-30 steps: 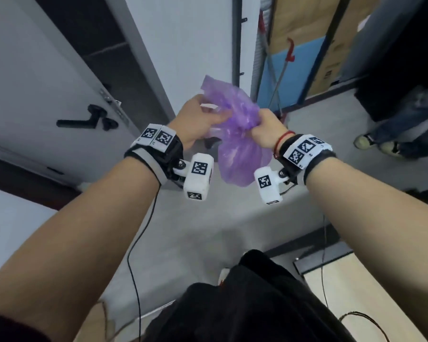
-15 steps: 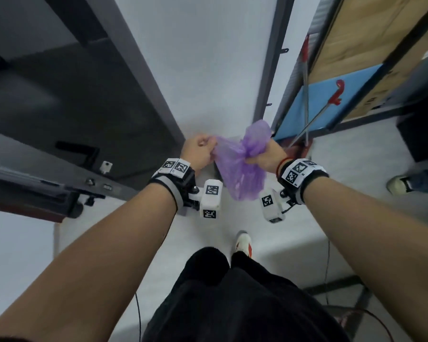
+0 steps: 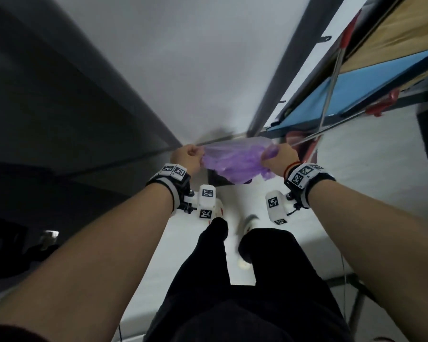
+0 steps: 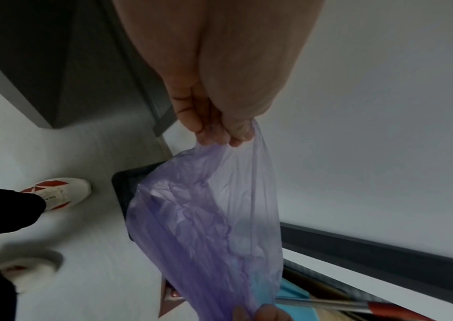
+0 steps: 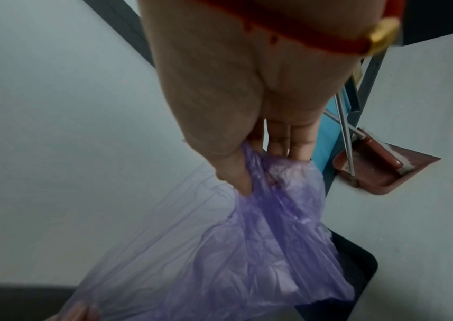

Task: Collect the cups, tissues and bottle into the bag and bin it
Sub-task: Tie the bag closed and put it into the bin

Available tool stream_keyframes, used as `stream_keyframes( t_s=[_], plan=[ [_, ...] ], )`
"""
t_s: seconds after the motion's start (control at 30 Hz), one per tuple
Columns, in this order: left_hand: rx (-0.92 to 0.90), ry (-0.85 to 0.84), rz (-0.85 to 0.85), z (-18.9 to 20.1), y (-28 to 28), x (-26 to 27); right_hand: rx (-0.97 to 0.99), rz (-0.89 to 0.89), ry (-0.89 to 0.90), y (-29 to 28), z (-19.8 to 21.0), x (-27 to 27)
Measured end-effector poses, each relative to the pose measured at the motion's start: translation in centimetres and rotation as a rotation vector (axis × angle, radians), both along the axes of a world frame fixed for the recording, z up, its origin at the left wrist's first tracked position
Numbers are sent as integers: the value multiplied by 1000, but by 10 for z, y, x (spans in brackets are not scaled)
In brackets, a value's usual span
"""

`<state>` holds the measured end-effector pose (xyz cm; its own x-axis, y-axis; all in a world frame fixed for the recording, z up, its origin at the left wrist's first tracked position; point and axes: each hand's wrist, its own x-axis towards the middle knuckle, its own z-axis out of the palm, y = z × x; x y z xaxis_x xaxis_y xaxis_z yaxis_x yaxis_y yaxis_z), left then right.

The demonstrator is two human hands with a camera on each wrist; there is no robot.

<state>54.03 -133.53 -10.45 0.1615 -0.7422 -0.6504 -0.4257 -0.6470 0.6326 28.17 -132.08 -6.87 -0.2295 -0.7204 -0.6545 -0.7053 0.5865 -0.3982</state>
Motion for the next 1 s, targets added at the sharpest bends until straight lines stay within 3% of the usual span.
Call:
stream_keyframes(
  t_s=[0.17,0.33,0.57,0.73,0.9,1.0],
  plan=[
    [91,-71,-43,-90,-10,3,34,70,-9,-24,-56,-6],
    [114,-182,-43,-101,-7,-26,58,187,-9,-37,-122,-24],
    [104,-282,73,-182,2,-52,-48,268,-55,-40,-213,-53],
    [54,-404,123,-203,10,-62,25,512,57,-21,-251,-51],
    [-193,-339,-123,-217,15,-103,-36,475,75,-17,-283,-40],
    [-216,-273,-108,-227,11,-127,30,455,66,-15,-306,-37]
  ],
)
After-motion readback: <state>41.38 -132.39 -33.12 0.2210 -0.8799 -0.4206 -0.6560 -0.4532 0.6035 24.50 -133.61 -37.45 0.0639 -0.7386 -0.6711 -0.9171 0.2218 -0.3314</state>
